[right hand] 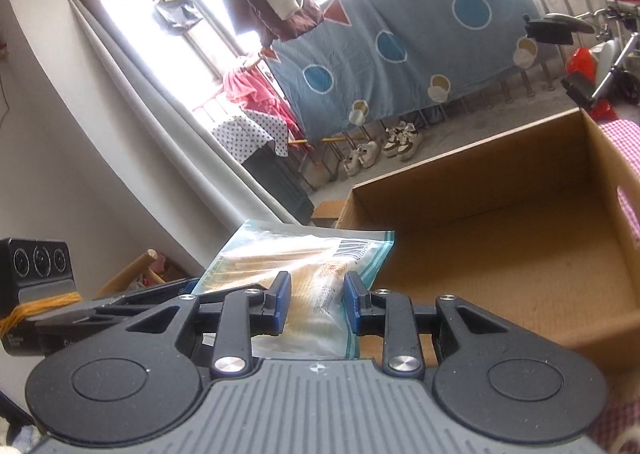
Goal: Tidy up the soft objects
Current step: 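Carry the bag into the cardboard box and open the right gripper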
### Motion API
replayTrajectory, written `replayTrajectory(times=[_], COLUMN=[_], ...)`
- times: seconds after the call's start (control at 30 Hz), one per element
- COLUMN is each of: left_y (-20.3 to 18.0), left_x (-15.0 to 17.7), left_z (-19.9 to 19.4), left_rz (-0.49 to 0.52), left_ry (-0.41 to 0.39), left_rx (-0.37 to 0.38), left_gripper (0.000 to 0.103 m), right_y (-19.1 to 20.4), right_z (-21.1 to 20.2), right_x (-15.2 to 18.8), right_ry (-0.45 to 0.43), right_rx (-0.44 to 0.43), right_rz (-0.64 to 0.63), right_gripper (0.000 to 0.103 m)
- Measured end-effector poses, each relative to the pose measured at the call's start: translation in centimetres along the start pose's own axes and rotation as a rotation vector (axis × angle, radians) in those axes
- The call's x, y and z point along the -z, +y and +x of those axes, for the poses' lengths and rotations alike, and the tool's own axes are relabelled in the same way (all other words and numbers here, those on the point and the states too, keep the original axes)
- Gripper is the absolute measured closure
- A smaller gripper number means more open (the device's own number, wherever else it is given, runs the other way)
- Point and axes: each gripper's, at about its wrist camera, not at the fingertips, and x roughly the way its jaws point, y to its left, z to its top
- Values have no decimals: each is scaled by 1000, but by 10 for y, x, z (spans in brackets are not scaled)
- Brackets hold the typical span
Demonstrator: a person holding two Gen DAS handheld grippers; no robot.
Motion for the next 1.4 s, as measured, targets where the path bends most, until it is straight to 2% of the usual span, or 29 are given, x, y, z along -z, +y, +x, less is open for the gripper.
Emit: replayTrajectory(times=[0.27, 0.33, 0.37, 0.4, 0.47, 0.53, 0.63, 0.73, 0.93, 1.07, 1.17, 1.27, 1.4], left_y=[36, 44, 48, 50, 55, 59, 63, 63, 76, 90, 95, 103, 113], left_x=[-38, -45, -47, -48, -48, -48, -48, -49, -35, -18, -6, 4, 15], left_z=[82, 101, 111, 120, 129, 135, 121, 95, 37, 6, -7, -14, -25], left_rz=[-8, 3, 16, 24, 43, 36, -10, -26, -96, -206, -227, -259, -297], left_ry=[107, 125, 131, 132, 131, 152, 131, 85, -5, -31, -61, -63, -85], left_rx=[-45, -97, -138, -188, -273, -295, -255, -256, -242, -220, -244, -257, -241], left_gripper=[26, 17, 6, 1, 1, 1, 1, 1, 1, 1, 1, 1, 1], right_y=[-39, -51, -58, -64, -83, -104, -131, -149, -146, -143, -130, -119, -115], right_z=[71, 93, 105, 115, 136, 159, 193, 206, 217, 235, 247, 257, 268], right_x=[-55, -67, -74, -79, -86, -89, -80, -66, -61, -58, -56, -55, -54], right_ry=[105, 135, 148, 160, 179, 214, 307, 393, 480, 550, 590, 596, 600], right_rx=[66, 85, 98, 114, 146, 183, 238, 278, 395, 423, 412, 418, 421], right_rz=[-29, -29, -27, -27, -31, -26, 11, 59, -8, -78, -127, -173, -156], right_gripper=[72, 72, 72, 72, 72, 72, 72, 72, 71, 72, 72, 72, 72])
